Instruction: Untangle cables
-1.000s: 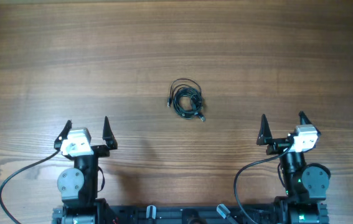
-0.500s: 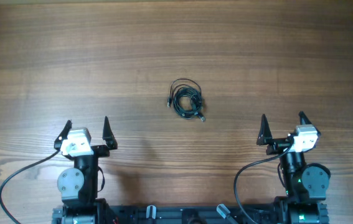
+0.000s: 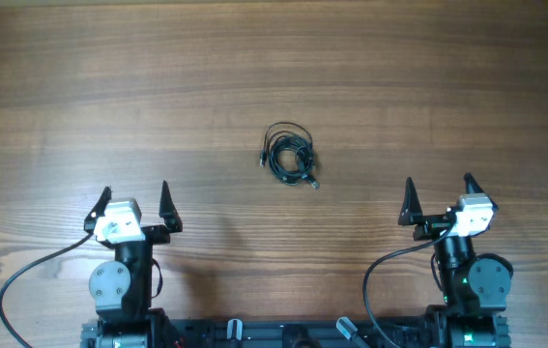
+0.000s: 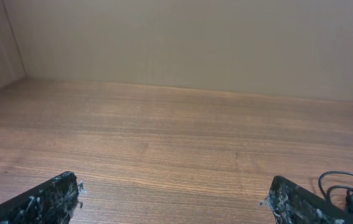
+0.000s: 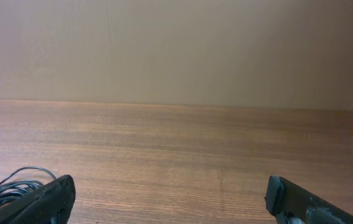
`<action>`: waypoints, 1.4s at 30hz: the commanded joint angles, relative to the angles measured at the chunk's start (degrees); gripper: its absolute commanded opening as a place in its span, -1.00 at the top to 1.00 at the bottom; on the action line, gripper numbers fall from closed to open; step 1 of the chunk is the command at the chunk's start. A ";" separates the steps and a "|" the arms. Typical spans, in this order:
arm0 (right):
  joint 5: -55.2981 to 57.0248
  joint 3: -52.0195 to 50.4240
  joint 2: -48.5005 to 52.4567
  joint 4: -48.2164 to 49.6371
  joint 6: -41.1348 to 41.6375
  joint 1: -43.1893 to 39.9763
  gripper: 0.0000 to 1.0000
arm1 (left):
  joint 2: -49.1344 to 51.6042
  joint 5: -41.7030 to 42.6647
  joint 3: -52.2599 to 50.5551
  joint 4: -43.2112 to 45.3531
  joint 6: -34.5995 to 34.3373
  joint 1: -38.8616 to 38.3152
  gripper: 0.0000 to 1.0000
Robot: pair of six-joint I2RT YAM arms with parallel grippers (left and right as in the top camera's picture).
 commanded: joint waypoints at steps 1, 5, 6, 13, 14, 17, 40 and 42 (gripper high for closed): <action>1.03 -0.07 -0.94 0.26 0.74 -0.39 -0.99 | -0.07 0.31 -0.37 0.04 -0.35 0.31 -1.00; 1.03 -0.07 -0.94 0.28 0.74 -0.39 -1.00 | -0.07 0.31 -0.37 0.07 -0.35 0.31 -1.00; 1.03 -0.07 -0.94 0.28 0.74 -0.39 -1.00 | -0.07 1.70 -0.37 0.13 -1.16 0.31 -1.00; 1.03 -0.07 -0.94 0.28 0.74 -0.39 -1.00 | -0.02 26.34 -0.37 5.07 -24.15 0.31 -1.00; 1.03 -0.07 -0.94 0.28 0.72 -0.39 -0.99 | -0.02 26.93 -0.35 6.56 -26.23 0.31 -1.00; 1.03 -0.07 -0.94 0.26 0.72 -0.39 -0.99 | -0.02 27.89 -0.35 14.73 -27.61 0.31 -1.00; 1.03 -0.07 -0.94 0.26 0.72 -0.39 -0.99 | 46.12 25.68 61.66 -49.90 -20.11 0.35 -1.00; 1.03 -0.07 -0.94 0.28 0.72 -0.39 -1.00 | 49.75 31.21 62.45 -48.74 -19.43 0.28 -1.00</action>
